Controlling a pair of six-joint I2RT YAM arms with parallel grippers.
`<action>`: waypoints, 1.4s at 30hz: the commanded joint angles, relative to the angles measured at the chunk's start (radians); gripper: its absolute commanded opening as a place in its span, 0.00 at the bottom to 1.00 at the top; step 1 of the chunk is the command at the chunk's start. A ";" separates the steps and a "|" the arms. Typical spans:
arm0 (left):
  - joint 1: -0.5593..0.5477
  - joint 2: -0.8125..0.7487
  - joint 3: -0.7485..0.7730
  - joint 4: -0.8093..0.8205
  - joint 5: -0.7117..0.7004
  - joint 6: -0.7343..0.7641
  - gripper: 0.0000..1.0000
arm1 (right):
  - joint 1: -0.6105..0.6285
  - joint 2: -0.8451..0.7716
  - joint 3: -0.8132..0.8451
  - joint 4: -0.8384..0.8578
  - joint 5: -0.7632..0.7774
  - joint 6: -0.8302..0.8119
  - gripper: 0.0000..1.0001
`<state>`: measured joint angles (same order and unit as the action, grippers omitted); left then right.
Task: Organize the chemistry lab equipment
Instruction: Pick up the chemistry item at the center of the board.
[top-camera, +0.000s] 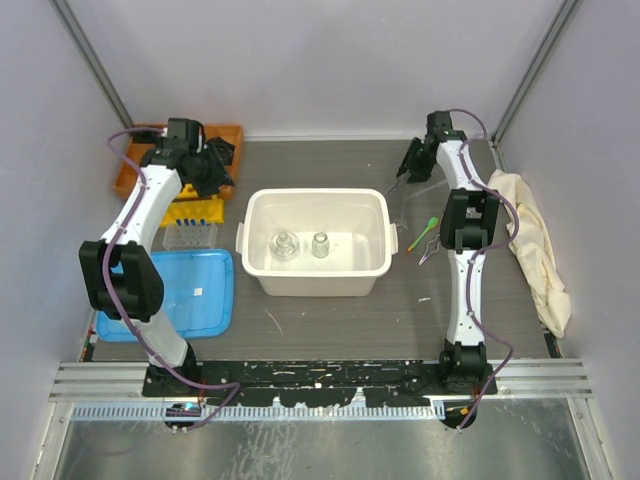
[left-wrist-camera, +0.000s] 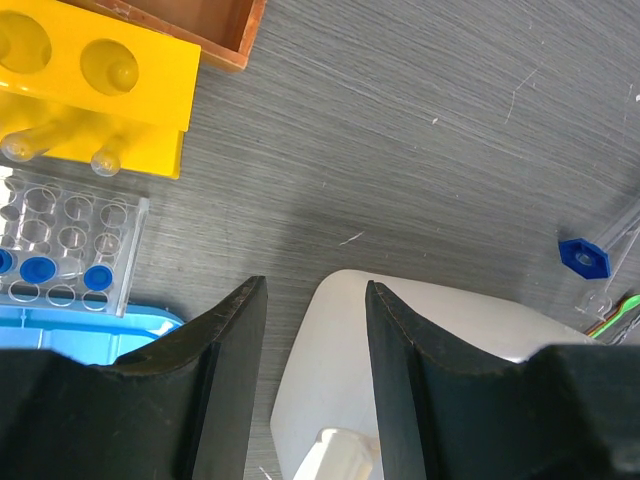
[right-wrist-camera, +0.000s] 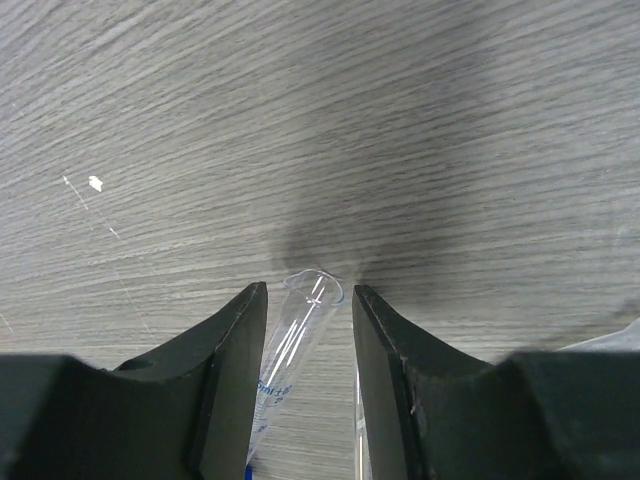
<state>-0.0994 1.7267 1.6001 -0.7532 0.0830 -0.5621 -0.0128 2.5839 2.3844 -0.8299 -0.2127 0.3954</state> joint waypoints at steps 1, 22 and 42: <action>-0.006 0.002 0.046 0.015 -0.006 -0.006 0.46 | 0.003 0.004 0.019 0.028 -0.012 -0.001 0.46; -0.014 0.001 0.028 0.019 -0.002 -0.010 0.46 | 0.028 -0.080 -0.007 0.003 0.021 -0.013 0.30; -0.016 -0.049 -0.040 0.066 0.042 -0.002 0.46 | 0.191 -0.506 -0.118 0.143 0.410 -0.226 0.31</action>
<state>-0.1093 1.7477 1.5692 -0.7410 0.1028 -0.5644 0.1299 2.1975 2.3165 -0.7700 0.0402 0.2546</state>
